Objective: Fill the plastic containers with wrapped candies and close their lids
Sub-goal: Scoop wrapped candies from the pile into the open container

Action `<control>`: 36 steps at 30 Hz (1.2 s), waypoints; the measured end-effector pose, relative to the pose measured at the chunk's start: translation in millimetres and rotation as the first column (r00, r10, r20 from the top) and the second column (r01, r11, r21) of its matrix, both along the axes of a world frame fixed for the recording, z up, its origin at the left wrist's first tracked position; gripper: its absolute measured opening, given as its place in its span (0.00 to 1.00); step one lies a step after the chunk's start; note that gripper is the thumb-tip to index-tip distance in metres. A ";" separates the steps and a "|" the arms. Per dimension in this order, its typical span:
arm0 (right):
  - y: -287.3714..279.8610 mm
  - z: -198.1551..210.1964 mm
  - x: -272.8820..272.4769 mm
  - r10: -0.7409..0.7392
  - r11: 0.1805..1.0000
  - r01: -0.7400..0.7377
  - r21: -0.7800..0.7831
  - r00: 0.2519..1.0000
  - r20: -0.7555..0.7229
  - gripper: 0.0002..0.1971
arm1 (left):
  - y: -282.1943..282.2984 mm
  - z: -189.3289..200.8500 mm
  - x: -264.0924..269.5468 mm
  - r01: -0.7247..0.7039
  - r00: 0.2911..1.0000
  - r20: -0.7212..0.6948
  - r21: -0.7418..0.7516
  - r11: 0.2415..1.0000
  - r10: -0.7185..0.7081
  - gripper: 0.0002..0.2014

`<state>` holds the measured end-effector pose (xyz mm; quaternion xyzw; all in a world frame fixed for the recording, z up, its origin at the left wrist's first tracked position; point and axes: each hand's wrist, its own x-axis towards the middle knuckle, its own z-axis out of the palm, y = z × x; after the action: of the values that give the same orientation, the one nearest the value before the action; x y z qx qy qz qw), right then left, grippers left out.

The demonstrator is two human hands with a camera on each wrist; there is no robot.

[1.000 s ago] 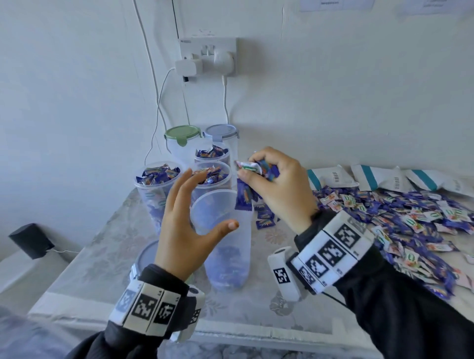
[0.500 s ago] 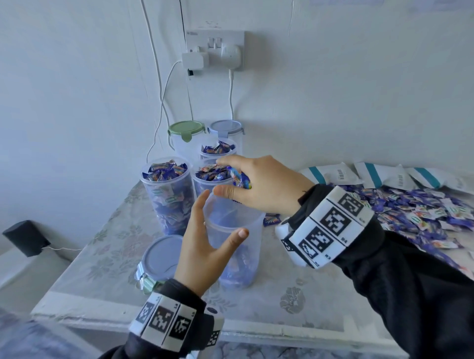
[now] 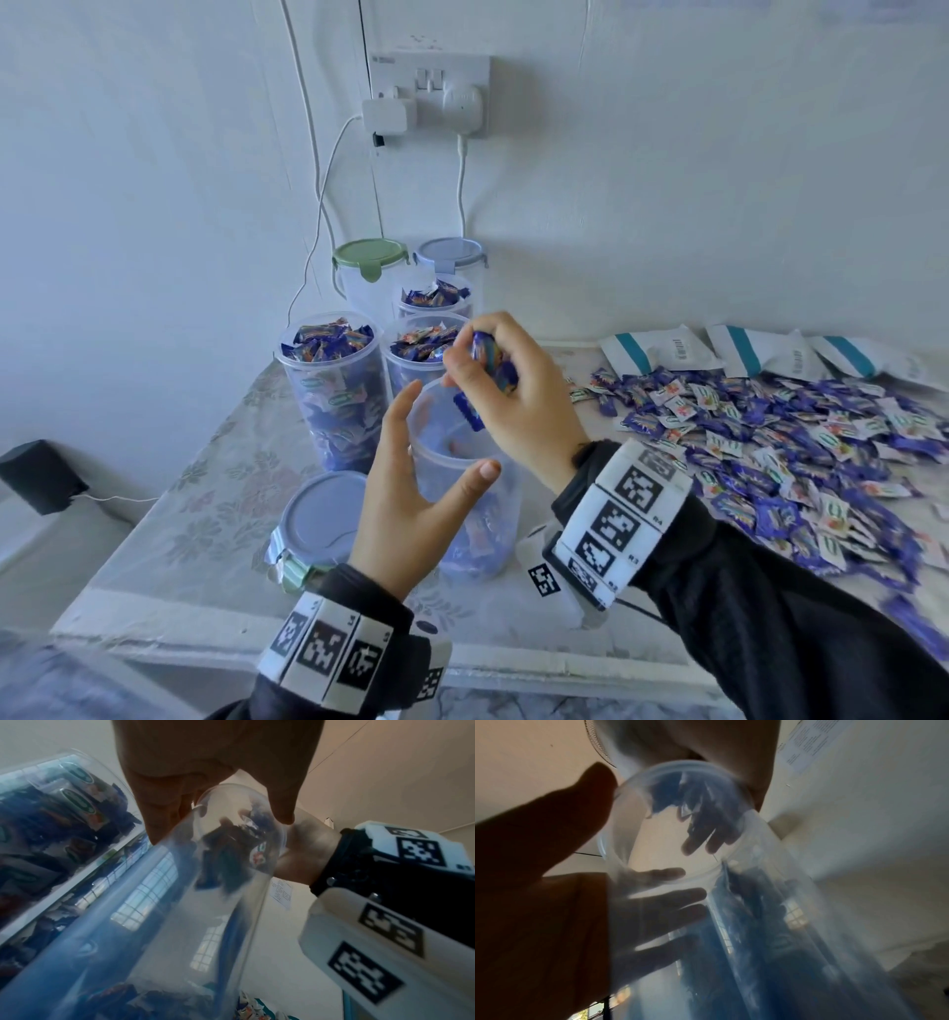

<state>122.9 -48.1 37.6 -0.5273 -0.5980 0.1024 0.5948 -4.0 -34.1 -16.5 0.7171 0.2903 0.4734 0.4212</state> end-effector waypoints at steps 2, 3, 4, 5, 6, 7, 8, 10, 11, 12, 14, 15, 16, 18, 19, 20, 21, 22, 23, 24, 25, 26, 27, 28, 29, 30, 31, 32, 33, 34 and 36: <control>-5.0 -6.7 1.6 -0.002 1.000 0.001 0.005 0.997 0.080 0.13 | 0.2 -1.4 0.6 0.017 1.000 0.021 0.002 1.000 -0.017 0.48; -6.4 -9.4 2.8 -0.014 1.000 0.012 0.011 0.992 0.127 0.15 | 0.5 -2.2 0.7 0.022 0.999 0.025 0.004 1.000 -0.022 0.48; -6.9 -11.9 4.2 -0.026 1.000 0.026 0.005 0.985 0.171 0.17 | 0.6 -2.8 0.4 0.024 0.999 0.025 0.006 1.000 -0.024 0.48; -7.1 -14.5 5.9 -0.031 0.999 0.035 -0.018 0.978 0.206 0.20 | 1.0 -3.7 -0.2 0.026 0.999 0.020 0.007 1.000 -0.027 0.49; -8.0 -16.8 7.3 -0.022 0.998 0.035 -0.053 0.972 0.232 0.23 | 1.5 -4.8 -1.5 0.034 0.999 0.009 0.005 0.999 -0.034 0.49; -9.2 -19.8 9.5 -0.003 0.996 0.026 -0.087 0.968 0.251 0.26 | 2.1 -5.8 -2.8 0.045 0.999 -0.007 0.000 0.999 -0.045 0.50; -11.1 -23.1 11.9 0.018 0.993 0.012 -0.115 0.967 0.253 0.29 | 2.5 -6.8 -4.5 0.059 0.998 -0.028 -0.008 0.998 -0.059 0.51; -17.5 -27.6 15.3 0.054 0.988 -0.027 -0.149 0.982 0.179 0.29 | 2.8 -8.2 -7.6 0.089 0.994 -0.057 -0.033 0.995 -0.091 0.52; -21.8 -28.9 15.8 0.070 0.987 -0.051 -0.155 0.990 0.120 0.28 | 2.6 -8.7 -8.7 0.101 0.992 -0.066 -0.041 0.994 -0.104 0.52; -26.7 -30.1 15.6 0.077 0.986 -0.065 -0.154 0.995 0.071 0.26 | 2.1 -8.9 -8.7 0.114 0.990 -0.073 -0.041 0.993 -0.117 0.52; -37.6 -34.2 14.2 0.051 0.991 -0.045 -0.129 0.998 0.042 0.22 | -0.7 -7.5 -6.6 0.139 0.987 -0.077 -0.020 0.990 -0.140 0.50; -42.8 -38.0 13.8 0.038 0.993 -0.034 -0.116 0.999 0.034 0.23 | -2.3 -6.7 -4.7 0.147 0.987 -0.072 -0.009 0.989 -0.147 0.49; -48.6 -41.0 13.2 0.036 0.993 -0.035 -0.110 0.999 0.007 0.24 | -3.7 -6.1 -2.7 0.150 0.986 -0.066 0.000 0.989 -0.150 0.48; -57.8 -48.4 14.4 0.043 0.993 -0.049 -0.106 0.997 -0.064 0.26 | -6.5 -5.3 2.8 0.159 0.986 -0.052 0.009 0.987 -0.158 0.47; -61.4 -52.1 15.6 0.036 0.993 -0.047 -0.110 0.995 -0.097 0.26 | -7.8 -5.2 5.7 0.165 0.985 -0.042 0.006 0.986 -0.165 0.47; -65.8 -54.8 18.8 0.024 0.993 -0.040 -0.114 0.990 -0.136 0.26 | -9.7 -5.2 10.0 0.169 0.985 -0.035 0.006 0.986 -0.168 0.46; -69.9 -57.4 23.3 0.015 0.993 -0.036 -0.114 0.984 -0.179 0.27 | -11.9 -5.6 15.2 0.169 0.985 -0.030 0.009 0.986 -0.168 0.46; -74.0 -59.4 28.8 0.016 0.993 -0.041 -0.110 0.975 -0.222 0.28 | -14.2 -6.0 20.8 0.167 0.986 -0.023 0.012 0.986 -0.167 0.46; -78.0 -60.2 34.6 0.020 0.993 -0.050 -0.110 0.966 -0.258 0.28 | -16.6 -6.3 27.1 0.168 0.986 -0.013 0.013 0.986 -0.168 0.46; -81.9 -60.0 40.7 0.021 0.991 -0.057 -0.119 0.959 -0.282 0.29 | -18.9 -6.5 34.3 0.171 0.985 -0.002 0.008 0.985 -0.171 0.46; -85.0 -59.6 47.5 0.014 0.990 -0.055 -0.133 0.957 -0.291 0.29 | -21.2 -7.0 42.1 0.174 0.985 0.010 0.000 0.985 -0.174 0.46; -87.8 -59.1 54.8 0.003 0.988 -0.048 -0.148 0.958 -0.288 0.29 | -23.1 -8.2 50.2 0.177 0.984 0.025 -0.013 0.984 -0.177 0.47; -90.3 -58.5 62.7 -0.009 0.986 -0.038 -0.163 0.961 -0.278 0.29 | -24.8 -9.8 59.1 0.177 0.984 0.038 -0.028 0.984 -0.175 0.47; -92.7 -57.5 70.8 -0.020 0.984 -0.029 -0.176 0.964 -0.267 0.29 | -26.7 -11.0 68.3 0.173 0.984 0.045 -0.038 0.984 -0.171 0.47; -94.7 -57.0 79.2 -0.034 0.982 -0.015 -0.190 0.967 -0.252 0.28 | -28.0 -12.1 78.1 0.166 0.985 0.045 -0.040 0.985 -0.164 0.48; -96.5 -56.1 87.1 -0.052 0.979 0.003 -0.204 0.971 -0.235 0.28 | -28.4 -13.3 87.9 0.163 0.986 0.046 -0.035 0.986 -0.161 0.49; -97.6 -56.3 95.4 -0.071 0.976 0.023 -0.217 0.973 -0.219 0.28 | -28.1 -14.1 97.8 0.162 0.986 0.049 -0.030 0.986 -0.160 0.49; -98.2 -57.0 103.1 -0.082 0.973 0.031 -0.229 0.973 -0.214 0.27 | -26.9 -14.7 106.7 0.159 0.986 0.053 -0.025 0.987 -0.158 0.49; -98.5 -58.1 110.8 -0.080 0.970 0.026 -0.241 0.973 -0.218 0.26 | -25.3 -14.9 114.9 0.152 0.987 0.049 -0.018 0.988 -0.151 0.49; -98.3 -59.2 118.1 -0.070 0.967 0.011 -0.255 0.972 -0.223 0.26 | -23.2 -14.9 121.9 0.142 0.989 0.036 -0.014 0.990 -0.141 0.49; -98.7 -61.8 131.5 -0.042 0.959 -0.021 -0.284 0.976 -0.214 0.27 | -19.7 -15.5 131.7 0.119 0.993 0.007 -0.022 0.993 -0.119 0.50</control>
<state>254.4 -146.8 -24.2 -0.5961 -0.5056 0.2412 0.5752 127.7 -53.8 -32.0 0.7272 0.2510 0.4462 0.4574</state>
